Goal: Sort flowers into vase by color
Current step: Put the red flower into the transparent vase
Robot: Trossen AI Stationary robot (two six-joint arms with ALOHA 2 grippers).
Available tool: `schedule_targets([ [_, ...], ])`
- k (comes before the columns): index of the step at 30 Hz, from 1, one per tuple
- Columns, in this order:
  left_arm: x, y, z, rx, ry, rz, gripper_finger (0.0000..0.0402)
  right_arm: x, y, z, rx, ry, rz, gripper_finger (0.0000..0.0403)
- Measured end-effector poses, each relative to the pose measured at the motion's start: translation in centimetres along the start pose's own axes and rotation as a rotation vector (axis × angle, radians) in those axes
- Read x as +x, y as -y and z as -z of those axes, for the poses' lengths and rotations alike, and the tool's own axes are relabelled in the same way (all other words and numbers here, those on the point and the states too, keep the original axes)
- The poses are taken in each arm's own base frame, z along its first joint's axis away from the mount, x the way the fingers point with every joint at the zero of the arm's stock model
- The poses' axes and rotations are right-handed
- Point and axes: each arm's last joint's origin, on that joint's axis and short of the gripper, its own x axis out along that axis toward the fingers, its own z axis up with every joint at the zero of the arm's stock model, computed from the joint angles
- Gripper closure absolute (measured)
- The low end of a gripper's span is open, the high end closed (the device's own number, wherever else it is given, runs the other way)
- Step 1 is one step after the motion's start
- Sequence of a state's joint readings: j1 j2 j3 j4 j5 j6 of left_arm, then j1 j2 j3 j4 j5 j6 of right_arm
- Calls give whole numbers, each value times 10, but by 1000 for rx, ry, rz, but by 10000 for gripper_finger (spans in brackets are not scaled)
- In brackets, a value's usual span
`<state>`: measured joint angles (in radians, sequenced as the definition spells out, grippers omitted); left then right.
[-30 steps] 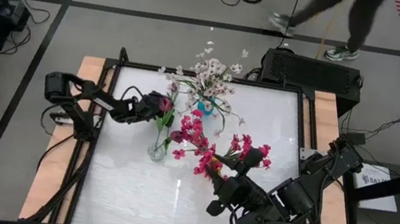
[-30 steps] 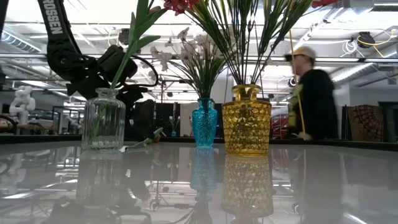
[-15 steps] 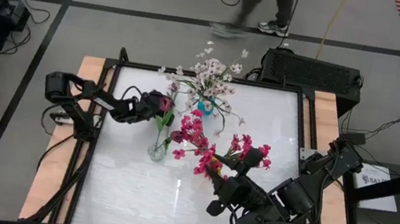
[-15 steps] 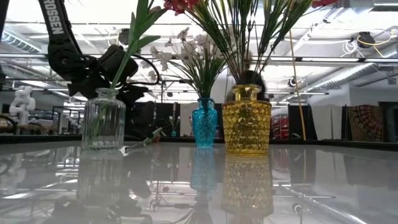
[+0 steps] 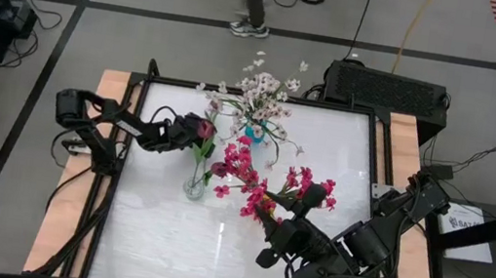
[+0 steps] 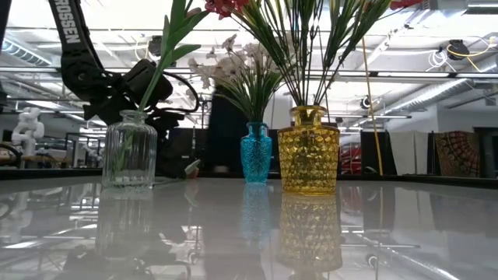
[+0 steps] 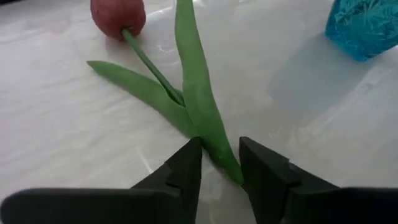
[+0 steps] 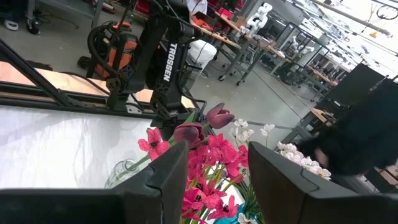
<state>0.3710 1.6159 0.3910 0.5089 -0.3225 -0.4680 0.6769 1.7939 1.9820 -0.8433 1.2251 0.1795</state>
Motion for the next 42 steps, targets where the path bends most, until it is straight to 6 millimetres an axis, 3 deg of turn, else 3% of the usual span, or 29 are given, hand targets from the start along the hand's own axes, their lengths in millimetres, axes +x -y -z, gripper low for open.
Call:
schedule_targets([
  [7, 1, -3, -4, -9, 34, -22, 389, 0, 0, 0, 0, 0, 0, 243],
  [12, 0, -7, -7, 15, 37, -37, 392, 0, -1, 0, 0, -3, -18, 243],
  [19, -19, -13, -23, 41, 60, -49, 398, -4, -2, 1, -8, -2, -36, 243],
  [34, -93, -33, -52, -2, 170, -98, 400, -17, -8, 1, -23, 15, -69, 243],
  [42, -146, -42, -66, -126, 403, -27, 400, -29, -12, 1, -23, 32, -94, 243],
])
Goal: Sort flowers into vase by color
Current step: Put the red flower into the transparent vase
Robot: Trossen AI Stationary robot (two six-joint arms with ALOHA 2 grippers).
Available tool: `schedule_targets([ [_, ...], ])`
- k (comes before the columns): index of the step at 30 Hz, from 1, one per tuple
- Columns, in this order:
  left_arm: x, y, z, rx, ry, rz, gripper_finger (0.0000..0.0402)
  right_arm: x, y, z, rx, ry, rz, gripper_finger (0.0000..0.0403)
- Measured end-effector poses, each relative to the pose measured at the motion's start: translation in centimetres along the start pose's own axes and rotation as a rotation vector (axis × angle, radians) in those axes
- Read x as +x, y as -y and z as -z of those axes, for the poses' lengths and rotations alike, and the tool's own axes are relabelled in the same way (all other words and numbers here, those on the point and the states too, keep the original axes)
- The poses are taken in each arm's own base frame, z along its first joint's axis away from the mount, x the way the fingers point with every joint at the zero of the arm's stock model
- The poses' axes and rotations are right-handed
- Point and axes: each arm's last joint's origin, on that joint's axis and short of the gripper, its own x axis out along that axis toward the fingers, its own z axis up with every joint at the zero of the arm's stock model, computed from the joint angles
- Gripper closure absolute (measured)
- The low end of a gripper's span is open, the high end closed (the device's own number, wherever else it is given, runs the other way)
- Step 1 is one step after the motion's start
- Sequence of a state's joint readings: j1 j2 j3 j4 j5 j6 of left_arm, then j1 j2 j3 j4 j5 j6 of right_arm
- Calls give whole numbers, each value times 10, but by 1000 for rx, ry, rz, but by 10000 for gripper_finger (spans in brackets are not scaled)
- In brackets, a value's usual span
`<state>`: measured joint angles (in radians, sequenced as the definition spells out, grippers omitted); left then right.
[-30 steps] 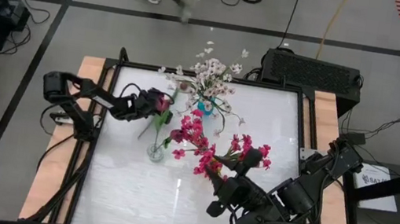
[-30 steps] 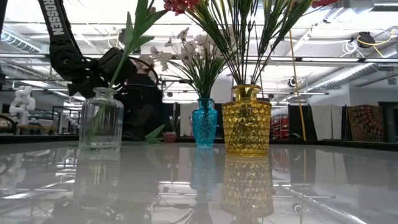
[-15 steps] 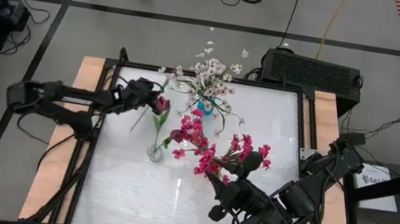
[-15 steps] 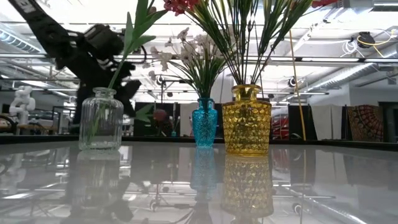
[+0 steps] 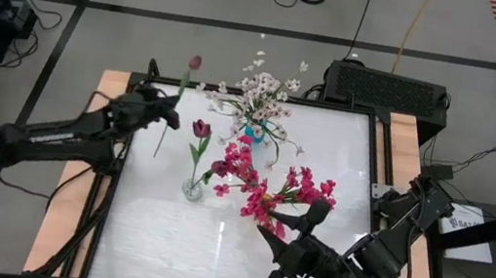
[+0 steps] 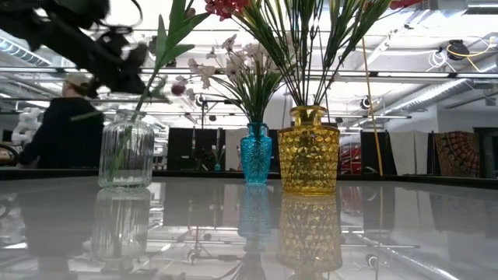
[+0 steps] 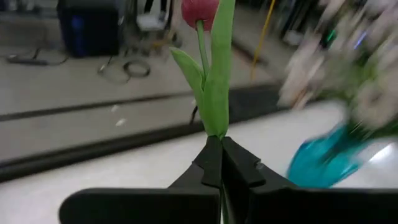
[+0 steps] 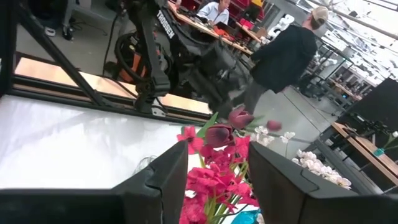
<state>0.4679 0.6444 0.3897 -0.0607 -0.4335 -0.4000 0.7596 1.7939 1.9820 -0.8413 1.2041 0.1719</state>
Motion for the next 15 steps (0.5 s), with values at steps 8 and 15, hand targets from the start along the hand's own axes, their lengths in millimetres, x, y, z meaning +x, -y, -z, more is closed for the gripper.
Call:
schedule_targets([
  [8, -52, -9, -31, -152, 296, 234, 400, -6, -3, 3, 2, -15, -58, 243],
  [15, -103, -7, -61, -269, 606, 799, 400, 28, -14, -3, 64, -24, -221, 243],
])
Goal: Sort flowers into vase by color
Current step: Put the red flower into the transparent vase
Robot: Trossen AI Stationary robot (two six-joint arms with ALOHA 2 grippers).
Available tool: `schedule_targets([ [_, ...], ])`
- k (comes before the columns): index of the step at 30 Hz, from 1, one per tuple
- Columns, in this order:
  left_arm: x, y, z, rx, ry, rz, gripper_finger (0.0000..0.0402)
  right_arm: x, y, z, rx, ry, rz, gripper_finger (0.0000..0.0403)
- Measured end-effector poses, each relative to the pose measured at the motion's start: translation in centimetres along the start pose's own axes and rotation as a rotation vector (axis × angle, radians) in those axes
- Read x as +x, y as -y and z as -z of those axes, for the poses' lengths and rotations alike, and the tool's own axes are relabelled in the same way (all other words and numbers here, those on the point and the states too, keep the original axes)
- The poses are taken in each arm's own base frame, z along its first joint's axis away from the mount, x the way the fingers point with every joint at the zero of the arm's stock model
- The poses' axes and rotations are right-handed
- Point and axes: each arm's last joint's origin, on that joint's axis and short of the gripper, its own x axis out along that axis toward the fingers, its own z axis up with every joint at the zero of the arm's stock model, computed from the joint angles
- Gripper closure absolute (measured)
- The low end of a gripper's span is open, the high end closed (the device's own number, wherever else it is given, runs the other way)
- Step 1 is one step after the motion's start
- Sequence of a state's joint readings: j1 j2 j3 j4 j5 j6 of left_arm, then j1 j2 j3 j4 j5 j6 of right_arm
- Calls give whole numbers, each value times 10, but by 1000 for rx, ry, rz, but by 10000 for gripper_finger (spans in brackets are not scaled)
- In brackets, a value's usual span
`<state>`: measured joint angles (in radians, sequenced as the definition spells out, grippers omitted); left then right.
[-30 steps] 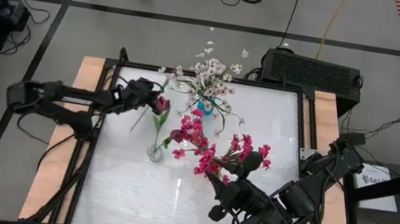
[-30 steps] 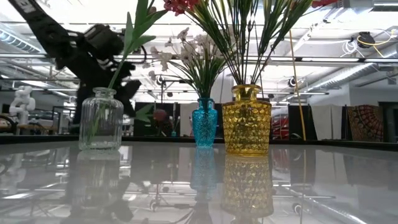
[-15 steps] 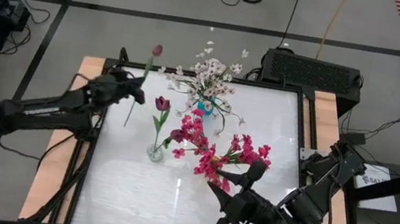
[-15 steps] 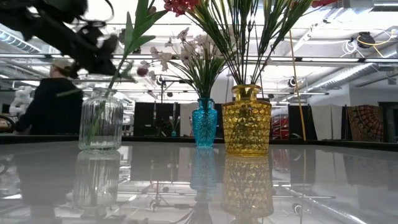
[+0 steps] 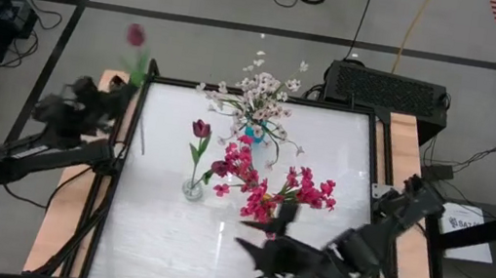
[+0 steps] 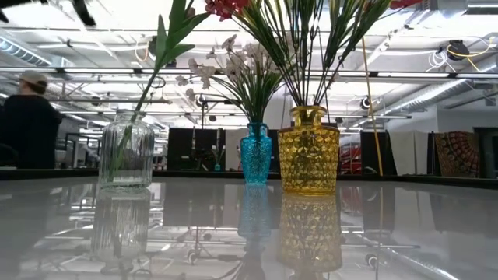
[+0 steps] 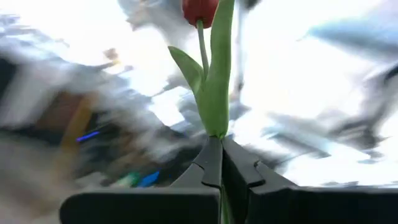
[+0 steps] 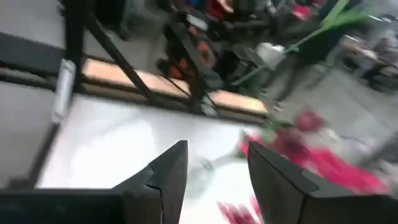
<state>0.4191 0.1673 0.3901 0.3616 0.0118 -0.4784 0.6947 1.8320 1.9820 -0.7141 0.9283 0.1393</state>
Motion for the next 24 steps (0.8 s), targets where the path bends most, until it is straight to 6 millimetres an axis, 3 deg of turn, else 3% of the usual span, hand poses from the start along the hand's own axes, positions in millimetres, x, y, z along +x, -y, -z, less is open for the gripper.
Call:
schedule_targets([
  [7, -3, 19, -15, -147, 62, 365, 400, 68, 9, -26, 55, 253, -132, 243],
  [13, 7, 24, -10, -162, 45, 465, 400, 140, 31, -24, 153, 428, -193, 237],
  [16, 17, 27, -4, -172, 54, 508, 400, 165, 45, -17, 172, 442, -210, 224],
  [19, 30, 32, 1, -173, 57, 544, 400, 178, 58, -13, 173, 426, -176, 209],
  [24, 55, 47, 11, -133, 41, 610, 400, 180, 66, -15, 171, 450, -184, 187],
])
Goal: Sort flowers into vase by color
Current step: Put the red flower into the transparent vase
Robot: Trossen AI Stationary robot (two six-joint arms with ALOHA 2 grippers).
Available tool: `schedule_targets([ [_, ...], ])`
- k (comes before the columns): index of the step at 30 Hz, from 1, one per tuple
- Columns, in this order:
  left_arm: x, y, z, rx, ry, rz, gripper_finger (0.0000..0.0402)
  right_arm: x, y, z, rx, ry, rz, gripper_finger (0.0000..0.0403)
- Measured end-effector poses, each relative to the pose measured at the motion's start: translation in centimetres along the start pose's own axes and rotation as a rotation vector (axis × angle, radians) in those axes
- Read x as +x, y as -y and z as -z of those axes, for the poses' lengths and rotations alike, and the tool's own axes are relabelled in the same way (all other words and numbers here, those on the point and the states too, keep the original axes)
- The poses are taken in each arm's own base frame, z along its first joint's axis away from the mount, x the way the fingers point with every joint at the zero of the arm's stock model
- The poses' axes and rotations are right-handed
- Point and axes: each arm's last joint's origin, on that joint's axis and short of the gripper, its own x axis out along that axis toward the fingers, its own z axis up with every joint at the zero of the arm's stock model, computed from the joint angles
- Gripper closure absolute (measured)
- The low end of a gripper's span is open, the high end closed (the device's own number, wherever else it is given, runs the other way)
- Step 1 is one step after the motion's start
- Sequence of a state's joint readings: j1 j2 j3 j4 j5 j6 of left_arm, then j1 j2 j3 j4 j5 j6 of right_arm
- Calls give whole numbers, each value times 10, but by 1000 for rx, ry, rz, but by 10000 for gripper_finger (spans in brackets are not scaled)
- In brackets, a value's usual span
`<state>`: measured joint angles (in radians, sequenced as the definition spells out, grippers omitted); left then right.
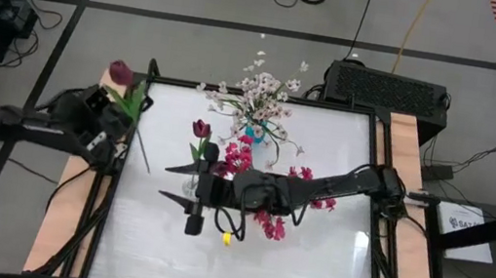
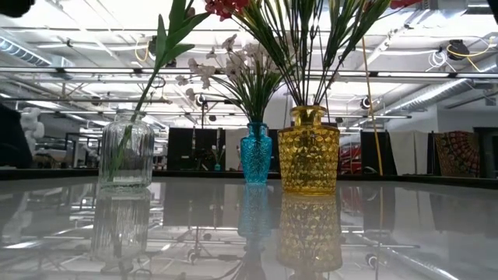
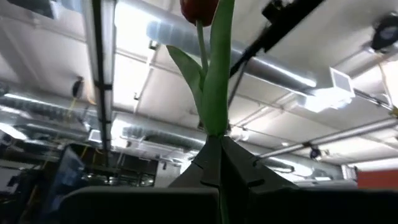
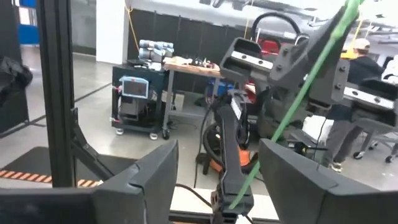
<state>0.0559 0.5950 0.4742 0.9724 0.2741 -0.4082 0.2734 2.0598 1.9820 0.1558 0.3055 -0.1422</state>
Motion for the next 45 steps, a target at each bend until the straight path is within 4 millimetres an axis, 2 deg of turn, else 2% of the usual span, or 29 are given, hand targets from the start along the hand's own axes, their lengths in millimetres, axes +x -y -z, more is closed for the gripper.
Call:
schedule_targets([
  [5, 27, 6, 14, 18, -26, 83, 400, 0, 0, -1, -22, 5, 2, 177],
  [10, 46, 14, 30, 20, -70, 132, 400, 0, 0, 0, -15, 4, 2, 176],
  [16, 59, 26, 46, 77, -97, 164, 400, 0, 0, -1, -6, 5, -1, 176],
  [22, 64, 32, 57, 114, -116, 143, 400, 0, -3, -1, 1, 19, -89, 184],
  [29, 65, 33, 60, 116, -126, 148, 400, 0, -4, -1, 1, 25, -129, 240],
  [41, 64, 33, 61, 113, -153, 149, 400, 0, -4, 0, 43, 3, -112, 389],
  [45, 61, 33, 59, 109, -201, 146, 382, -2, -4, 1, 56, -32, -83, 395],
])
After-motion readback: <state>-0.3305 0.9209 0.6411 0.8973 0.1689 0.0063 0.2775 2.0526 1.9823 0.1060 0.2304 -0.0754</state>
